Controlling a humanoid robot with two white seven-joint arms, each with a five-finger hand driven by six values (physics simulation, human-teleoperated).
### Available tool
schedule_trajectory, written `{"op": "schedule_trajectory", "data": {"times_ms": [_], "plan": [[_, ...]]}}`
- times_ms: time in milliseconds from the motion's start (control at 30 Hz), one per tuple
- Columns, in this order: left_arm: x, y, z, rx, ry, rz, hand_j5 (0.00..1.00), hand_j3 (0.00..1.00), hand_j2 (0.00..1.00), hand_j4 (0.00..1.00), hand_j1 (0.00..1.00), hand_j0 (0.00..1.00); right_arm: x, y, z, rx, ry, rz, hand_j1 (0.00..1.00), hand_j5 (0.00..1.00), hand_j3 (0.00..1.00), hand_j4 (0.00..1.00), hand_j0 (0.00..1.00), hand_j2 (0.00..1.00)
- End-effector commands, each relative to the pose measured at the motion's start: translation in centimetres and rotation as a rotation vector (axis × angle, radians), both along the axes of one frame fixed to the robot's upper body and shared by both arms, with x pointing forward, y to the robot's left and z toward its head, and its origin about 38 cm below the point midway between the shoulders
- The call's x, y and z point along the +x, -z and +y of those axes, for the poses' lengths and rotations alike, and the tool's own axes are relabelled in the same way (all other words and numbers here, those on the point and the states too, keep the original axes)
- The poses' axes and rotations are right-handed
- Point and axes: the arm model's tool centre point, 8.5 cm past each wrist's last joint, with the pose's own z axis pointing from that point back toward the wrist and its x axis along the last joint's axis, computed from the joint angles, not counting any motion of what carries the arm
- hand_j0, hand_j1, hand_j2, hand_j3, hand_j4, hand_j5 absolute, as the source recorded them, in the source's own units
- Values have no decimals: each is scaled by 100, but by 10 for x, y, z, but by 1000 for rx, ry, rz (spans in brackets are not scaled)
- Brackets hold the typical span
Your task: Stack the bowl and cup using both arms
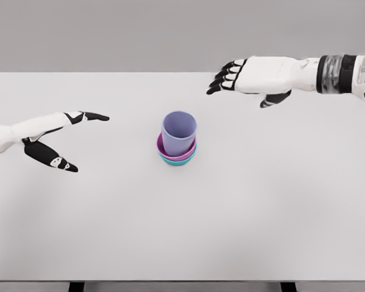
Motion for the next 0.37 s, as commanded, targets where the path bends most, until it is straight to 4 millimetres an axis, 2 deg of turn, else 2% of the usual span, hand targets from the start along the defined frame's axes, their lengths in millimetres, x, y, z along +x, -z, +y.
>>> {"op": "schedule_trajectory", "data": {"times_ms": [0, 33, 100, 333], "plan": [[0, -1, 1, -7, -3, 3, 100, 100, 100, 100, 100, 100, -8, -21, -71, -21, 141, -14, 100, 100, 100, 100, 100, 100], [0, -1, 1, -7, -3, 3, 100, 100, 100, 100, 100, 100, -11, -5, -77, -31, 153, 21, 100, 100, 100, 100, 100, 100], [0, -1, 0, -7, -3, 3, 100, 100, 100, 100, 100, 100, -14, 6, -75, -35, 145, 45, 100, 100, 100, 100, 100, 100], [0, -1, 0, -7, -3, 3, 100, 100, 100, 100, 100, 100, -14, 9, -76, -35, 149, 52, 100, 100, 100, 100, 100, 100]]}}
